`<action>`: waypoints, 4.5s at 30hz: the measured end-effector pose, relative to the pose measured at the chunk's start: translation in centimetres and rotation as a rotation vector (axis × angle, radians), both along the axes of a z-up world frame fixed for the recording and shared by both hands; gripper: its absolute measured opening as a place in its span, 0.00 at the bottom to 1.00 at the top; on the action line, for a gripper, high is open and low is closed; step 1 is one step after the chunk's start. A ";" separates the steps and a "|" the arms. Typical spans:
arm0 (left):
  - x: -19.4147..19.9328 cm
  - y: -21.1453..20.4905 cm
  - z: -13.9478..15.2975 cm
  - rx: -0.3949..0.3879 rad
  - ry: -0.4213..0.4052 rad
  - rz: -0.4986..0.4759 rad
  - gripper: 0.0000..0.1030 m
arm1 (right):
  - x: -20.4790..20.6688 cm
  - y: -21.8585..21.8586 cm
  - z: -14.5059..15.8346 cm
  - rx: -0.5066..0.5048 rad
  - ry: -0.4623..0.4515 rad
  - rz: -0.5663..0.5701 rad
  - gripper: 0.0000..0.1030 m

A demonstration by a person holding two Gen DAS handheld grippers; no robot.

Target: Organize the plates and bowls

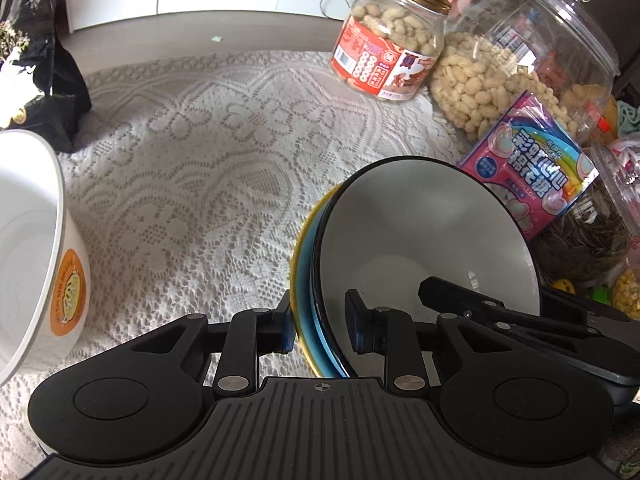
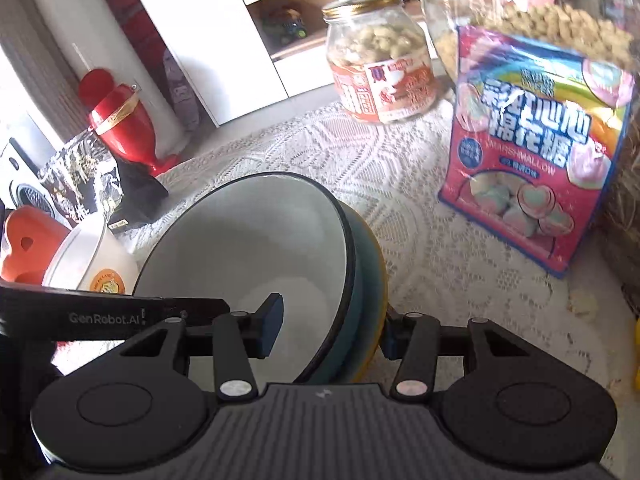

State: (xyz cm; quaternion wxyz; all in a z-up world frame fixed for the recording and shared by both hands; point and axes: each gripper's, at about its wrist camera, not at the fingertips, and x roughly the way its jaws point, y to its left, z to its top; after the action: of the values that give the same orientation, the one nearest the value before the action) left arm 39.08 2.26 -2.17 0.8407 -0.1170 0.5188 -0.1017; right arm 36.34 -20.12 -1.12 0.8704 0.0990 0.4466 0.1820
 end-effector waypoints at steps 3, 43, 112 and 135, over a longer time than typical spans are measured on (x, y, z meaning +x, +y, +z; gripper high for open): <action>-0.6 0.4 0.2 -0.033 -0.024 0.007 0.26 | -0.3 -0.7 -0.5 0.024 -0.029 0.012 0.47; -0.9 0.6 -0.5 -0.048 0.000 0.015 0.25 | 0.2 -0.2 -1.7 0.060 -0.042 -0.005 0.44; -19.0 13.3 2.9 0.171 -0.190 0.387 0.34 | -15.2 10.1 0.7 -0.008 -0.121 0.312 0.53; -2.7 0.4 1.7 0.040 -0.066 0.173 0.34 | 1.0 -2.8 -1.0 0.112 0.068 -0.013 0.51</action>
State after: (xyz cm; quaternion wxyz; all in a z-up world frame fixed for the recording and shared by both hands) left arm 36.36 2.69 -0.48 0.8651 -0.1409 0.4808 -0.0223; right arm 37.34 -22.88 -2.16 0.8490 0.1566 0.4644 0.1973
